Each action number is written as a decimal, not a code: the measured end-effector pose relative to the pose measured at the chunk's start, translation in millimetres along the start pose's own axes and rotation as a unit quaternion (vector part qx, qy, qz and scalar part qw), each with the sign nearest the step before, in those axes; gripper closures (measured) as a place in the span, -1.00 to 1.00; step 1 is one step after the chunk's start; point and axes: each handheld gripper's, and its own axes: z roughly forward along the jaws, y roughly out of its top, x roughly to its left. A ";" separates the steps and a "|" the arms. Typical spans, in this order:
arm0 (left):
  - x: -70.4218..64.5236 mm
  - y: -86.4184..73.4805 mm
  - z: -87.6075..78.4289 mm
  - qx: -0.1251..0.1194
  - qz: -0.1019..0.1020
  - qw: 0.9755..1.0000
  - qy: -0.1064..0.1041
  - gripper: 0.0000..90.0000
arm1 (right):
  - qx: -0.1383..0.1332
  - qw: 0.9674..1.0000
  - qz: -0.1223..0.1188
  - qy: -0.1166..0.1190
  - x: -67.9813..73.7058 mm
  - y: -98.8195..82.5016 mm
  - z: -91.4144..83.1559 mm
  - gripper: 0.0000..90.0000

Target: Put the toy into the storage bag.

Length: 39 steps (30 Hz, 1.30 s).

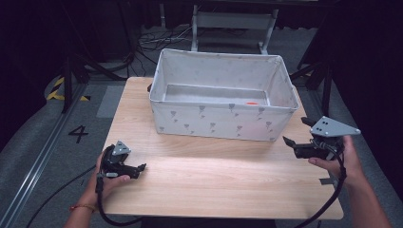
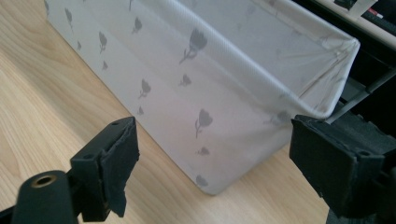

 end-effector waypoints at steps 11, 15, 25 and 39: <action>-0.1 0.0 0.0 0.000 -0.001 1.000 0.001 -0.92 | 0.077 0.997 -0.011 -0.024 10.6 -58.2 26.8 -0.64; -0.1 0.0 0.1 0.000 -0.001 1.000 0.001 -0.92 | 0.090 0.996 0.014 -0.015 11.8 -81.9 34.2 -0.64; 0.0 0.0 0.1 0.000 -0.001 1.000 0.000 -0.93 | 0.118 0.989 0.087 0.009 8.3 -141.3 41.1 -0.64; 0.0 0.0 0.0 0.000 -0.001 1.000 0.000 -0.93 | 0.109 0.977 0.178 0.037 6.4 -174.8 38.7 -0.66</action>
